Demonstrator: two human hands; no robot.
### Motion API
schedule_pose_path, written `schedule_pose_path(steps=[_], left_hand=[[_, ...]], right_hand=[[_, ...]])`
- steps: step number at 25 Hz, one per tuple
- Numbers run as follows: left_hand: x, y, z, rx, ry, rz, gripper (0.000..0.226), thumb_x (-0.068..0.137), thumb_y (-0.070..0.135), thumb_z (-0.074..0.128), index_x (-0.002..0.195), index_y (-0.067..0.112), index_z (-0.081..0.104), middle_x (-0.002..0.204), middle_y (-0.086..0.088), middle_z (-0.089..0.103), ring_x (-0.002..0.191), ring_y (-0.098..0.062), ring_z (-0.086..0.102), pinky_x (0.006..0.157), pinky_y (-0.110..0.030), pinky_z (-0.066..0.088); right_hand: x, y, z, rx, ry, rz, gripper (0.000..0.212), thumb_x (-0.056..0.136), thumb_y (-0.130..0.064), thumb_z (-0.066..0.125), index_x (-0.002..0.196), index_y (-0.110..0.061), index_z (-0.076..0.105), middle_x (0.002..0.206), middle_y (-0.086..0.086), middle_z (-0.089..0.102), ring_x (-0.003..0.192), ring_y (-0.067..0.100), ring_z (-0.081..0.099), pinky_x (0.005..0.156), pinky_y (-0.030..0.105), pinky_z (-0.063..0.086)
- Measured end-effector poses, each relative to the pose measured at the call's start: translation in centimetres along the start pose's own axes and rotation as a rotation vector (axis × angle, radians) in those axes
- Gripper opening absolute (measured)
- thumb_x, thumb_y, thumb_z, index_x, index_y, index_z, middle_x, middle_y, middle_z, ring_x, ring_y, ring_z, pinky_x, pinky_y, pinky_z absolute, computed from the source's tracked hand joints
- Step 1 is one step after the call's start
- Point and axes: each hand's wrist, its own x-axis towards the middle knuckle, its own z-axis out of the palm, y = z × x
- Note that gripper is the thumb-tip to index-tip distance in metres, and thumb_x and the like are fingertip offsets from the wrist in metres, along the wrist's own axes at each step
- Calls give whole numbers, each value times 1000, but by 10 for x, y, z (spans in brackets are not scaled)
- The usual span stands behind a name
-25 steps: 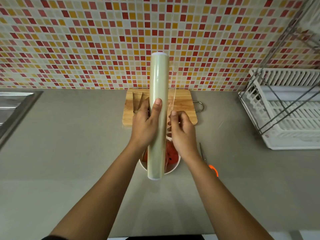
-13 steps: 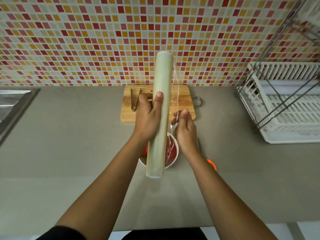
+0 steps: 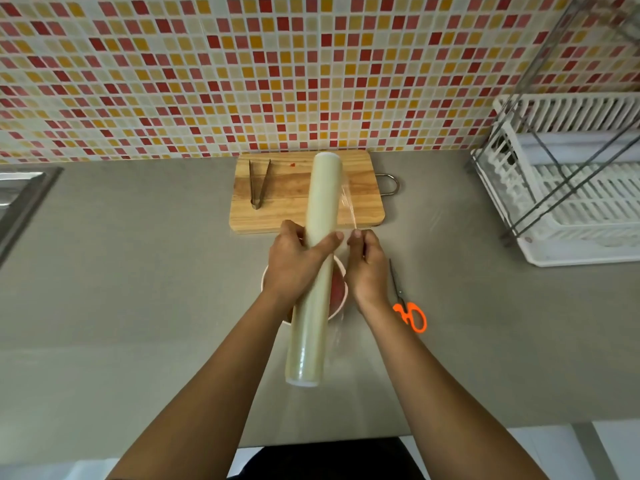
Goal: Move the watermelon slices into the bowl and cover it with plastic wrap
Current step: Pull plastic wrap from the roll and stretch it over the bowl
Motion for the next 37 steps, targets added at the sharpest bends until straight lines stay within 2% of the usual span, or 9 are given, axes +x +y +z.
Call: schedule_pose_path(steps=[4,8,13,17,19,22,29,33,37], left_hand=[[2,-3,0,-54,-25,-59,48,74,63,56,80,17,65,79,0,67,78,-20,65,72,-39,55],[-1,-6,10,-37,-14,-91,54,81,62,37,121,27,48,108,0,61,101,-29,59,93,-51,46],[-1,-5,14,110,23,-4,54,80,70,43,104,23,33,98,-6,60,87,-27,61,78,-42,51],[5,2,13,83,90,98,47,84,63,47,96,19,35,83,2,60,70,-11,61,54,-26,44],[11,10,12,55,128,150,43,87,57,48,94,17,34,76,8,56,67,-5,57,50,-20,37],[17,19,13,61,152,220,40,91,51,49,93,15,32,75,5,55,66,-15,57,52,-26,36],[18,23,23,102,91,205,39,92,52,43,104,14,39,92,-6,61,80,-29,61,69,-37,48],[23,14,21,41,-58,-54,46,88,63,37,105,20,39,108,-9,60,91,-28,59,83,-45,49],[17,7,25,186,-57,-50,66,67,58,70,103,17,32,109,-9,51,91,-26,55,75,-40,49]], right_hand=[[8,17,-8,-21,-4,89,25,97,-26,38,79,-14,50,61,-8,48,58,10,46,59,27,34],[14,23,-8,-25,-19,114,26,97,-26,38,81,-13,53,61,-7,48,64,19,48,65,31,40],[9,24,-8,24,-45,226,31,96,-33,37,82,-14,57,64,-6,51,65,18,51,66,32,43],[3,13,-14,273,-294,440,58,89,-63,22,70,-25,62,53,-8,60,45,5,54,43,19,39],[-3,10,-13,216,-352,356,51,89,-58,28,62,-30,60,54,-12,59,53,5,56,53,22,43],[-4,5,-9,111,-167,226,30,95,-41,30,80,-26,51,66,-8,51,73,20,54,71,39,45],[-7,18,-21,-95,2,-66,27,99,-25,30,78,-12,41,58,-9,43,54,-1,47,47,11,30],[-5,38,-24,-94,-38,-18,25,98,-18,34,75,-12,42,62,-10,42,59,-4,46,50,18,29],[-13,59,-11,-52,-140,179,31,97,-26,34,67,-24,41,65,-3,50,68,21,51,61,34,40]])
